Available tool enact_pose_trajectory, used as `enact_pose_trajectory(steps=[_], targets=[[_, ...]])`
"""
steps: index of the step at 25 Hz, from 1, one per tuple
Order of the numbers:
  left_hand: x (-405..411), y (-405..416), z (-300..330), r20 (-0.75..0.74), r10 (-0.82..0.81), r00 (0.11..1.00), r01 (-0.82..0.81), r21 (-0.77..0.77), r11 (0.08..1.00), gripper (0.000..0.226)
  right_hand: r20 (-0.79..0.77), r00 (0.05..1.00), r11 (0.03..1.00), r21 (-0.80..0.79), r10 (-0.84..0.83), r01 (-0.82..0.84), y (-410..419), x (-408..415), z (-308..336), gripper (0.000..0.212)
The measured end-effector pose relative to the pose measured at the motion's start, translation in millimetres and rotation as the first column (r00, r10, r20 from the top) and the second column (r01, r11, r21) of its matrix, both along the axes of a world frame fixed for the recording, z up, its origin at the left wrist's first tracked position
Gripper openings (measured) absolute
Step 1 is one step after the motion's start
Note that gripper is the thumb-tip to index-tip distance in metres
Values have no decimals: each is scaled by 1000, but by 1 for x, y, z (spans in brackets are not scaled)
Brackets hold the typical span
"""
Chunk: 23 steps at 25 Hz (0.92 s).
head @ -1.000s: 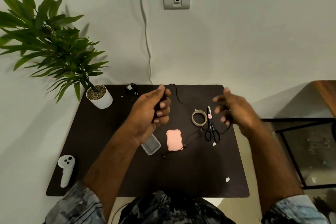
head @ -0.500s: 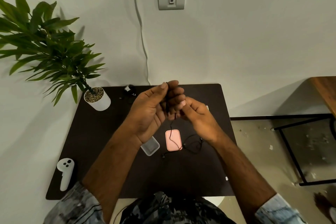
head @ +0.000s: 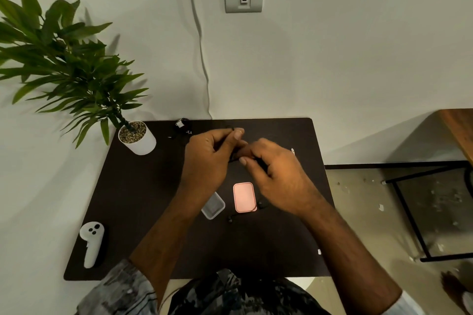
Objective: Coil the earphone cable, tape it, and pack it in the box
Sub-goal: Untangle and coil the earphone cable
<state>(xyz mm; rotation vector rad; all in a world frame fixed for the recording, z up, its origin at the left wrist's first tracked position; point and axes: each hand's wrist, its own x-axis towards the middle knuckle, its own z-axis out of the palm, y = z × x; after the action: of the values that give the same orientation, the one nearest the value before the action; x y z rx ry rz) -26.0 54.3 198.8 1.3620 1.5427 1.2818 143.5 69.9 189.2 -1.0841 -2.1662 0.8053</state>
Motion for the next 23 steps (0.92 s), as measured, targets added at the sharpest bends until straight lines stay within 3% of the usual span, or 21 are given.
enact_pose_trajectory(steps=[4,7,9,12,17,23], targets=[[6,-2,-5,28,-70,997,72,-50,996,25,-61,985,972,162,-161,169,9,3,8,7],[6,-2,-6,9,-123,992,123,-80,989,32,-99,971,954,187,-217,232,15,4,7,8],[4,-2,-4,136,-160,978,177,-124,976,31,-180,963,975,67,-199,214,17,5,7,5],[5,-2,1,277,-165,947,217,-169,961,29,-304,937,960,-266,-172,90,21,7,11,5],[8,0,5,235,-22,972,75,-221,972,25,-296,929,921,-378,-223,101,26,7,12,8],[27,-6,1,209,209,955,-174,-173,969,20,-306,904,914,-364,-299,179,27,5,12,7]])
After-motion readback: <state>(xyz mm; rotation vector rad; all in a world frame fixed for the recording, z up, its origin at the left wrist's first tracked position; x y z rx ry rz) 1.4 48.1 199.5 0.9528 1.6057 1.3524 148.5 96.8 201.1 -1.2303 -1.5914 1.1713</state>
